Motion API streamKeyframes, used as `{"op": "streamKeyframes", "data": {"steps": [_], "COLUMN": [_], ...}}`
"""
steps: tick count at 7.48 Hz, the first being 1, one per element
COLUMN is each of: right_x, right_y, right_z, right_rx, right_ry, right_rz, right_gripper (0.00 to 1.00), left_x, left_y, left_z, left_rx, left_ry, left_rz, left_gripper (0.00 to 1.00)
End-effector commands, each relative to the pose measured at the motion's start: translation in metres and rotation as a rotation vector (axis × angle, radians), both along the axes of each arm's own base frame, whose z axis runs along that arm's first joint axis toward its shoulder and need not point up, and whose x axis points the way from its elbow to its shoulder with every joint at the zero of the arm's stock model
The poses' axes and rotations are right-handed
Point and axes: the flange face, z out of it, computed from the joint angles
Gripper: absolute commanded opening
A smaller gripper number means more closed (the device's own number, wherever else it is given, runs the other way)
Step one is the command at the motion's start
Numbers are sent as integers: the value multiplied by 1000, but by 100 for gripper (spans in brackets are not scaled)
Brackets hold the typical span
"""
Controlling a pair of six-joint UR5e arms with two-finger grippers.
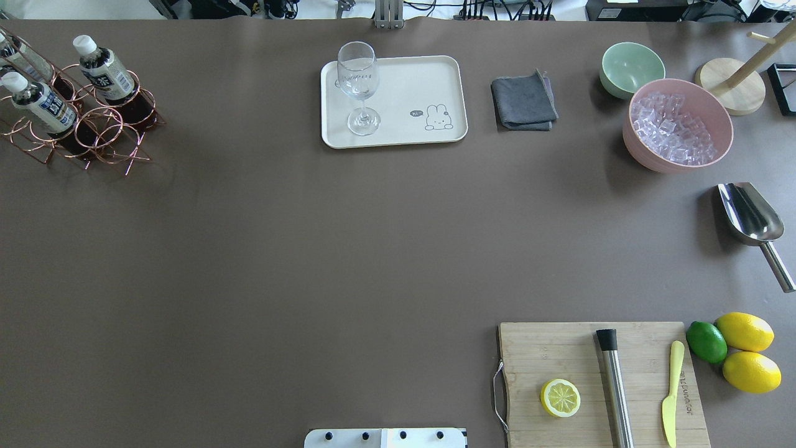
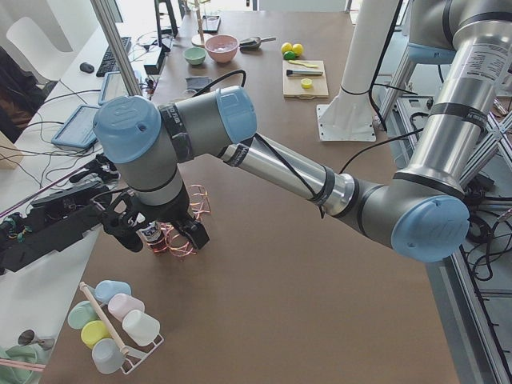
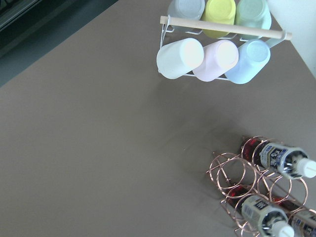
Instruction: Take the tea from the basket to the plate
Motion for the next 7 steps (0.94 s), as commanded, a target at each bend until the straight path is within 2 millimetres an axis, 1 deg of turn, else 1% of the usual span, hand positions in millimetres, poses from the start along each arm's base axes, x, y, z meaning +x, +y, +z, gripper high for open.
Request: {"op": "streamKeyframes", "data": {"steps": [1, 2, 3, 4, 5, 6, 7], "right_x": [-19, -30, -43, -53, -70, -69, -82], "right_y": [12, 7, -1, -1, -4, -1, -5], "right_z": [-35, -65, -86, -106, -132, -137, -137], "right_rx": [50, 133, 315, 464, 594, 599, 641], "right_ry": [-133, -268, -281, -295, -309, -326, -326], "right_rz": [-48, -88, -137, -176, -213, -201, -230], "right_gripper": [100, 100, 100, 100, 100, 100, 100], "left_x": [39, 53, 71, 86, 130, 163, 190], "left_y": [-63, -84, -103, -117, -140, -155, -165], "left_z": [3, 9, 27, 29, 5, 1, -7], "left_rx": [-62, -17, 41, 79, 56, 52, 57], "left_ry": [-6, 20, 62, 68, 74, 78, 87], "left_rz": [-112, -106, -85, -62, -44, -44, -67], "left_gripper": [98, 98, 98, 98, 98, 98, 98]}}
